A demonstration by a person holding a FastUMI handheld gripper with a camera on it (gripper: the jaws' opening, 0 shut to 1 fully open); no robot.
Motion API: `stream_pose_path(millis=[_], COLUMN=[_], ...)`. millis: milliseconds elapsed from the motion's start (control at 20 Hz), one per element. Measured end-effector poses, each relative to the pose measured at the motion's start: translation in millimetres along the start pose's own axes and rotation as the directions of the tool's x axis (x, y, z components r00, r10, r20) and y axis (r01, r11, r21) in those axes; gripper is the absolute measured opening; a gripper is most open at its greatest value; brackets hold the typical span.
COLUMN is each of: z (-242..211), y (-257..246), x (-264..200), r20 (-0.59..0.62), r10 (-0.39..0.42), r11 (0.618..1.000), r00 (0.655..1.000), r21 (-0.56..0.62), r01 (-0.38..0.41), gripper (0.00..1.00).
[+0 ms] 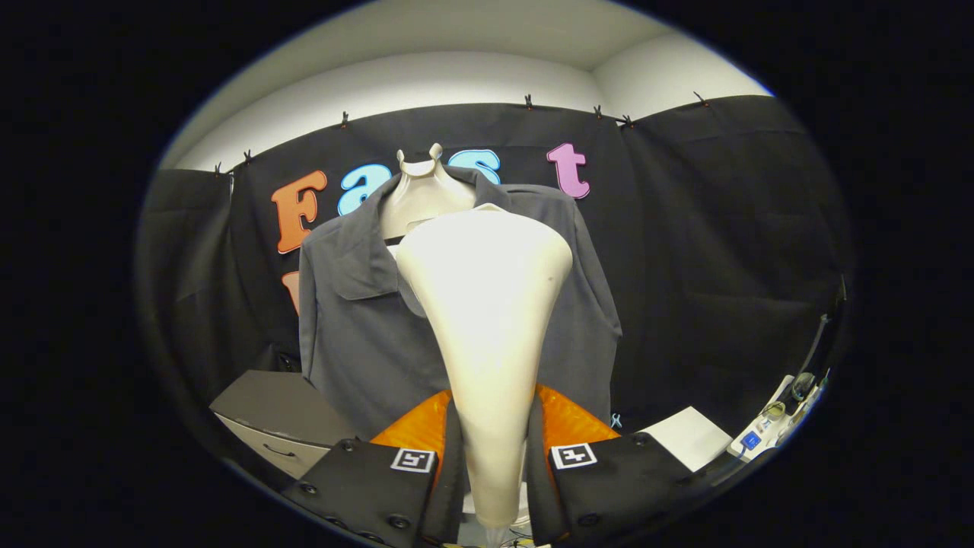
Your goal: Iron the clothes twice with a garment steamer, once on the left side and once on the right side.
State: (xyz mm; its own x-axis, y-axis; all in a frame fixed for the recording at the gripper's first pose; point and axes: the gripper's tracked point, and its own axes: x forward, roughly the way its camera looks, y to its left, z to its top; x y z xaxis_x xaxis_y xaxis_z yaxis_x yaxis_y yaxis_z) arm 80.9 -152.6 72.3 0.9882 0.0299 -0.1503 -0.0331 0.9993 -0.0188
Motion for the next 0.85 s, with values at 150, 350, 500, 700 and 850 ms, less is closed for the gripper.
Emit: stream_pose_path(millis=[150, 350, 500, 700, 850], z=[-4.4, -15.6, -16.7, -19.3, -25.2], y=[7.7, 5.4, 1.2, 0.0, -2.0], x=[-6.9, -10.1, -11.2, -11.7, -9.4], r20=[0.004, -0.013, -0.015, -0.015, -0.028], r10=[0.043, 0.056, 0.044, 0.04, 0.033], r11=[0.999, 0.998, 0.999, 0.999, 0.999], r00=[0.999, 0.998, 0.999, 0.999, 0.999], r21=[-0.002, -0.007, -0.003, 0.003, 0.013], r01=[-0.043, -0.056, -0.044, -0.04, -0.033], gripper=[0.42, 0.42, 0.42, 0.42, 0.42])
